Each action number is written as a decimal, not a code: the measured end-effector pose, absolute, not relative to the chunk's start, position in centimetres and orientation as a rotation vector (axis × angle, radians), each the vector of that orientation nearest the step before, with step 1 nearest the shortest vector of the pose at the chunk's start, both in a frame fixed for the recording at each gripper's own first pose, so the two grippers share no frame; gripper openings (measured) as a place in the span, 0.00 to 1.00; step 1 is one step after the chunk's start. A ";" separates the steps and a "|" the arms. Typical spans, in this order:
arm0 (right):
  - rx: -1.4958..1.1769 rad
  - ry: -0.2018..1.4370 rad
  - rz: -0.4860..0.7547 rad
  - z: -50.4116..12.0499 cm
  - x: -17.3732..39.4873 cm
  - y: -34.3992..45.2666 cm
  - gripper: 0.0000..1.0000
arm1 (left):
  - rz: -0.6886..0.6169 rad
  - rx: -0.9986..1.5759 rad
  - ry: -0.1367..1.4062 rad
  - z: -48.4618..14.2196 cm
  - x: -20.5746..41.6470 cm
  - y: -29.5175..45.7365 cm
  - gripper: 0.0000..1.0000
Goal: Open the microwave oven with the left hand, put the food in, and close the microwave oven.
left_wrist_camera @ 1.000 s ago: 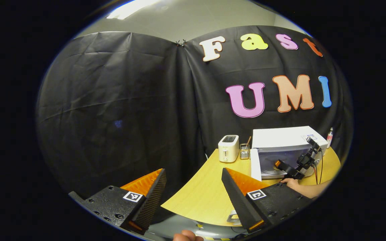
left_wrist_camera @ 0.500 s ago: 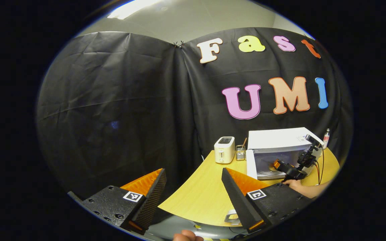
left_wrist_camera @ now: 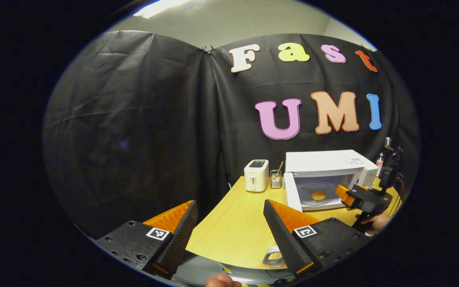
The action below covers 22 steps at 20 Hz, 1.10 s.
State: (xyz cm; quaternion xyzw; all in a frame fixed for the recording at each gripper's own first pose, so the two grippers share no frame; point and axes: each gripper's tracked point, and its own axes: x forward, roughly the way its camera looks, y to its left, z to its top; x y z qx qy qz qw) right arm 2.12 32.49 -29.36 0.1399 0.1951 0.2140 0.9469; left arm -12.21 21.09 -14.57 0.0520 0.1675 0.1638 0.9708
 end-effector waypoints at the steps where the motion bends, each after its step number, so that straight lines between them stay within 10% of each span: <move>1: 0.275 0.386 0.447 -28.3 1.2 31.6 0.97 | 0.326 0.088 0.355 -15.6 -12.3 21.2 0.97; 6: 0.214 0.291 0.427 -22.3 0.0 26.3 0.90 | 0.301 0.004 0.482 -22.1 -14.1 22.1 0.86; 8: 0.220 0.281 0.402 -20.9 -0.5 24.5 0.90 | 0.339 0.001 0.545 -24.7 -14.9 23.2 0.19; 9: 0.238 0.275 0.386 -20.2 -0.8 23.6 0.90 | 0.319 -0.029 0.600 -26.3 -15.6 22.5 0.06; 22: 0.111 0.165 0.235 -12.5 -8.8 13.2 0.89 | 0.039 -0.132 0.669 -31.9 -12.1 13.1 0.11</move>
